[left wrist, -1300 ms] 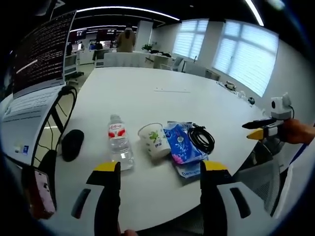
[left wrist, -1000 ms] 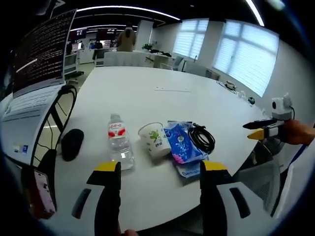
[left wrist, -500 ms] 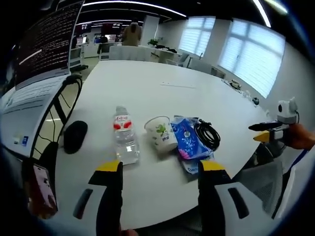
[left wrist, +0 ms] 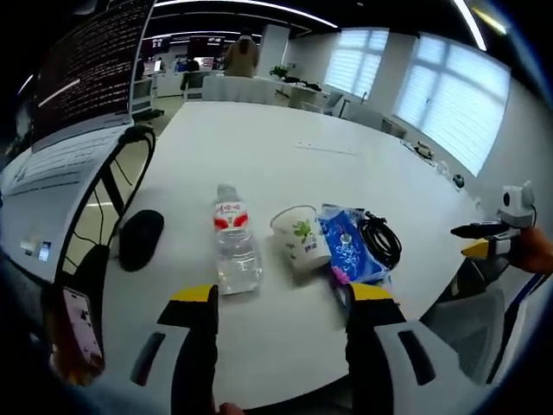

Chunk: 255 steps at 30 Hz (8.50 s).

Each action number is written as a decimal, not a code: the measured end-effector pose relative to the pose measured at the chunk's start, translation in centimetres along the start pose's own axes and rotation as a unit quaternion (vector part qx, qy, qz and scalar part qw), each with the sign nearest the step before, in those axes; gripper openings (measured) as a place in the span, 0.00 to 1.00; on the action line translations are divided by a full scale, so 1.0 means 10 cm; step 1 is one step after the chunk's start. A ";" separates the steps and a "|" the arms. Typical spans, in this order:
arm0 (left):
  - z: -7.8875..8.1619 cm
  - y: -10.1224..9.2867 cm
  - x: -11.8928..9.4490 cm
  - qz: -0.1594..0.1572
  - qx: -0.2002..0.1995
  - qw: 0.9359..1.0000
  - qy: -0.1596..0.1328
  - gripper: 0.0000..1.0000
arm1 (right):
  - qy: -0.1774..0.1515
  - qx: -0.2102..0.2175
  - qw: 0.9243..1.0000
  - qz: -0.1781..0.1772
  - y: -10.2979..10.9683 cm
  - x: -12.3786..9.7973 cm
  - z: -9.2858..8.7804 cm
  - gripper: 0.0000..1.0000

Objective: Arrange the tabletop items into an orderly group along one side of the table until the central work area is clear of visible clutter.

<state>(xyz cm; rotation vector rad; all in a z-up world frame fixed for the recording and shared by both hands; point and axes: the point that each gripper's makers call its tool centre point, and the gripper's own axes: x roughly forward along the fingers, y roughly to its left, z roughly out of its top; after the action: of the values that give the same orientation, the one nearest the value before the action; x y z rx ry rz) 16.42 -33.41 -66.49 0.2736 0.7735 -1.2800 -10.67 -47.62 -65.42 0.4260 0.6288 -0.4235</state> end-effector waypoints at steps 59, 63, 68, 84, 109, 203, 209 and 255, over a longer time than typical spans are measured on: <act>0.28 0.53 1.15 0.052 -0.136 0.973 0.179 0.48 | 0.015 0.013 1.000 0.001 -0.07 0.04 -0.05 0.67; 0.27 0.55 1.23 0.056 -0.122 0.973 0.189 0.47 | 0.018 0.013 1.000 0.002 -0.08 0.03 -0.07 0.67; 0.23 0.55 1.31 0.056 -0.115 0.971 0.202 0.48 | 0.020 0.011 1.000 0.000 -0.10 0.01 -0.06 0.67; 0.21 0.60 1.33 0.043 -0.098 0.978 0.181 0.38 | 0.024 0.016 1.000 -0.003 -0.14 0.00 -0.08 0.67; 0.46 0.55 1.11 0.052 -0.067 0.990 0.114 0.38 | 0.017 0.013 1.000 0.009 -0.10 0.02 -0.05 0.67; 0.54 0.64 0.85 0.134 -0.011 0.991 -0.004 0.38 | 0.018 0.015 1.000 0.013 -0.03 0.00 -0.13 0.63; 0.62 0.68 0.91 0.134 -0.016 0.991 -0.007 0.38 | 0.019 0.017 1.000 0.009 -0.06 -0.03 -0.14 0.62; 0.59 0.64 0.80 0.118 -0.077 0.990 -0.025 0.46 | 0.019 0.019 1.000 0.015 -0.04 0.00 -0.16 0.61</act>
<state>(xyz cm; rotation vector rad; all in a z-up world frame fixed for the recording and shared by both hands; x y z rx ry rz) 25.14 -41.04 -68.87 0.2016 0.7686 -0.9965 -11.62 -47.13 -66.64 0.4802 0.6514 -0.3994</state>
